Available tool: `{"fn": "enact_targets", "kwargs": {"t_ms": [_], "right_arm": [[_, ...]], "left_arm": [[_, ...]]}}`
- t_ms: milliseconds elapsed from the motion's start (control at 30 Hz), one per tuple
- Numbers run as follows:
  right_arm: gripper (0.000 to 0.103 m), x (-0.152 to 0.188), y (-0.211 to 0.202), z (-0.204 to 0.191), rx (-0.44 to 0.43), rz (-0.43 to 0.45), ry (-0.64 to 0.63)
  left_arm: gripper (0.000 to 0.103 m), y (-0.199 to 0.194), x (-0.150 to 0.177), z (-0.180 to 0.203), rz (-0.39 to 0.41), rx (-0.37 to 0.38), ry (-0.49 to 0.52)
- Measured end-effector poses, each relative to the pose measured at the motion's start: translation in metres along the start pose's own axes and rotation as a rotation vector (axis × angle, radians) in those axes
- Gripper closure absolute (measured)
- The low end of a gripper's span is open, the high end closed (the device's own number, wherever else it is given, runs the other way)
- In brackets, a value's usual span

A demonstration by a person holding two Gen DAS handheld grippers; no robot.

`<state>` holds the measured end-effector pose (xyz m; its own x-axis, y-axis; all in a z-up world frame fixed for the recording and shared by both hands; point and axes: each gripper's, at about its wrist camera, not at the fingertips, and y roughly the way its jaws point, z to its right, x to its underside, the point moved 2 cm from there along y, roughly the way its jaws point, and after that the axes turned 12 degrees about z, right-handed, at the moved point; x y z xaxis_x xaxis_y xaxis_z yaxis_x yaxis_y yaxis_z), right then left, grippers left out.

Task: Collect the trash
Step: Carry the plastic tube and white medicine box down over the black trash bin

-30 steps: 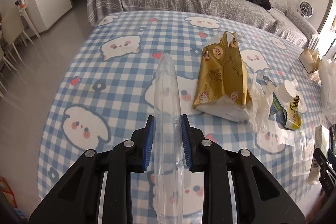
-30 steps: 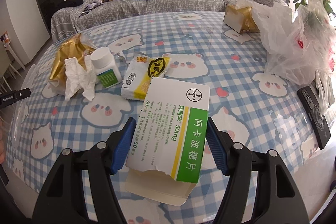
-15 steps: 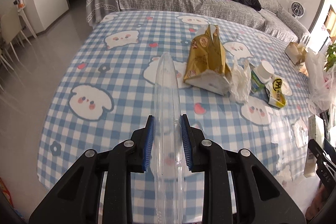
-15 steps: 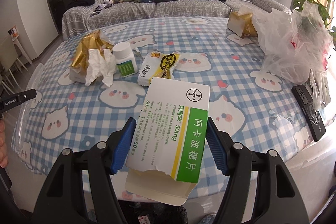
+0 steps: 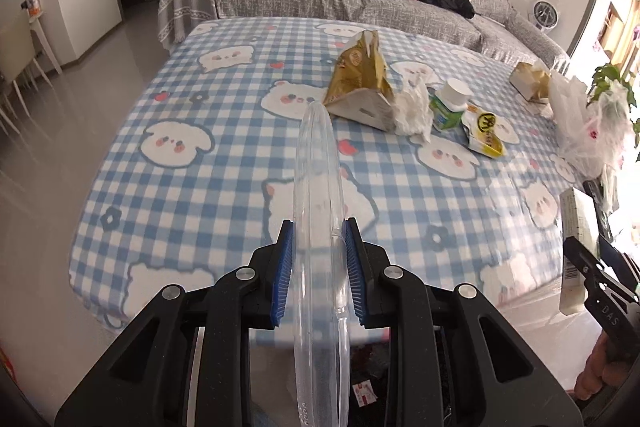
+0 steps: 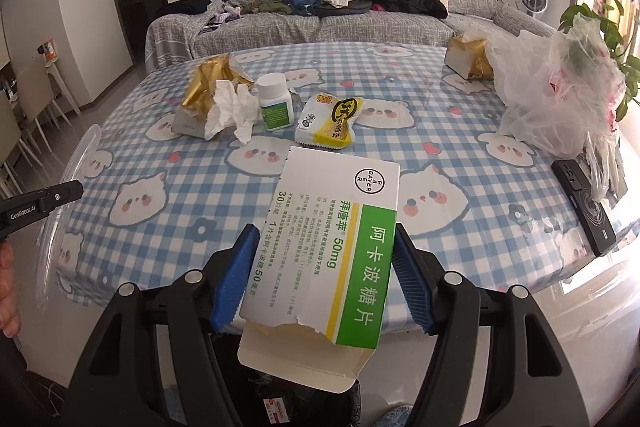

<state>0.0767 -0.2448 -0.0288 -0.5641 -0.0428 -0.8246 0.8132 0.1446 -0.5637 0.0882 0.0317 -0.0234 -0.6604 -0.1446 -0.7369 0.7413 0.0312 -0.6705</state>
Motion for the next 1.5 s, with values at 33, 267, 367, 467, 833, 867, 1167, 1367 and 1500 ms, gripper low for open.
{"fn": "enact_targets", "kwargs": {"t_ms": [33,267,367,467,833,867,1167,1367,1500], "right_arm": [[0.039,0.003,-0.004,-0.001,-0.003,0.002,-0.006],[0.040,0.021,-0.028,-0.008,-0.033,0.011,-0.018],[0.040,0.028,-0.038,-0.013,-0.050,0.014,-0.032],[0.040,0.033,-0.049,-0.013,-0.060,0.023,-0.032],[0.040,0.064,-0.070,-0.007,-0.047,0.006,-0.024],[0.040,0.067,-0.072,-0.008,-0.043,0.007,-0.025],[0.040,0.090,-0.084,-0.012,-0.034,-0.013,-0.026],[0.040,0.107,-0.091,-0.013,-0.029,-0.033,-0.016],[0.040,0.122,-0.093,-0.016,-0.020,-0.054,-0.015]], "left_arm": [[0.078,-0.004,0.004,0.001,0.002,0.000,0.001],[0.078,-0.026,0.042,0.008,-0.012,-0.005,0.005],[0.078,-0.035,0.056,0.012,-0.016,0.004,0.008],[0.078,-0.044,0.070,0.015,-0.018,0.007,0.009],[0.078,-0.067,0.121,0.018,-0.048,0.021,-0.004],[0.078,-0.069,0.124,0.017,-0.048,0.022,-0.007],[0.078,-0.085,0.157,0.019,-0.076,0.043,-0.021],[0.078,-0.093,0.178,0.018,-0.101,0.047,-0.028],[0.078,-0.094,0.190,0.025,-0.118,0.053,-0.012]]}}
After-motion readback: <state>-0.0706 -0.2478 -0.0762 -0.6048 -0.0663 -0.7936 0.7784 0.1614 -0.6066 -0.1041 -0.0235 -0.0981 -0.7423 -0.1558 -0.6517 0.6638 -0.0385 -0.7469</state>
